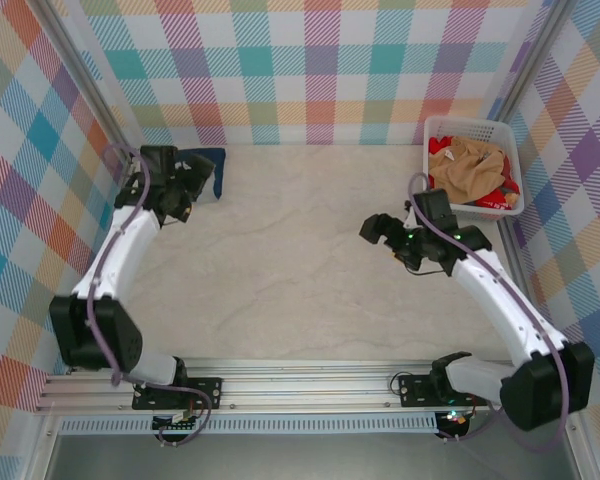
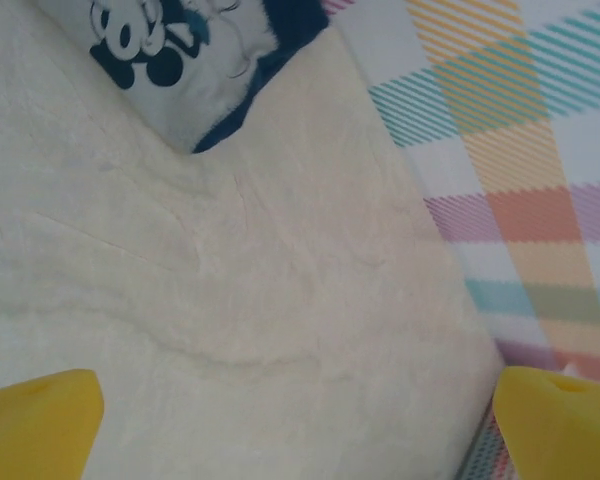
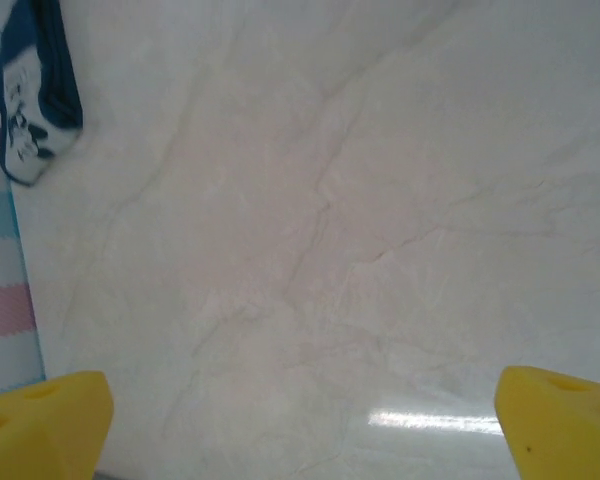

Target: Fold and stack the t-shirts

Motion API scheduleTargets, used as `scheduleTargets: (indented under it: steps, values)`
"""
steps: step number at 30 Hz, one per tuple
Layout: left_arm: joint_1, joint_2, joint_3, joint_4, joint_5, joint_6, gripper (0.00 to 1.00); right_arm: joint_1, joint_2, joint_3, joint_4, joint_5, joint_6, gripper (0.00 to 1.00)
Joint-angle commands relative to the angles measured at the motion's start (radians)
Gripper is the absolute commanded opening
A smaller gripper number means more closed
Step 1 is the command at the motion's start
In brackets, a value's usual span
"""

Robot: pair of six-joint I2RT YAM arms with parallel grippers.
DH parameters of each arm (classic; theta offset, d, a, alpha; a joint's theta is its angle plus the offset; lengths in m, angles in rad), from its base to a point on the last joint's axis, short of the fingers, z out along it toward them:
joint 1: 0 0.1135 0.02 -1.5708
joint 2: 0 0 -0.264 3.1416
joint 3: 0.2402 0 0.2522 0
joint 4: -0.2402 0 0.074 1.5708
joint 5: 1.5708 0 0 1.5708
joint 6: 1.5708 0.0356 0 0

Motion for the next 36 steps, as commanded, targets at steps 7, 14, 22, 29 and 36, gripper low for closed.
scheduleTargets:
  steps: [7, 14, 22, 29, 36]
  values:
    - [-0.15, -0.45, -0.287, -0.248, -0.579, 0.224, 1.0, -0.009, -0.154, -0.005, -0.211, 0.446, -0.117, 1.0]
    - [-0.152, -0.738, -0.854, 0.365, -0.68, 0.735, 1.0, -0.009, -0.372, -0.457, 0.321, 0.591, -0.518, 1.0]
    - [-0.134, -0.374, -1.011, 0.912, -0.546, 0.764, 1.0, -0.13, -0.236, -0.736, 0.835, 0.507, -0.663, 1.0]
    - [-0.012, -0.023, -0.87, 1.102, -0.452, 0.79, 1.0, -0.279, 0.041, -0.685, 1.162, 0.342, -0.697, 1.0]
    - [0.047, 0.046, -0.963, 1.345, -0.368, 0.792, 1.0, -0.387, 0.224, -0.614, 1.309, 0.225, -0.611, 1.0]
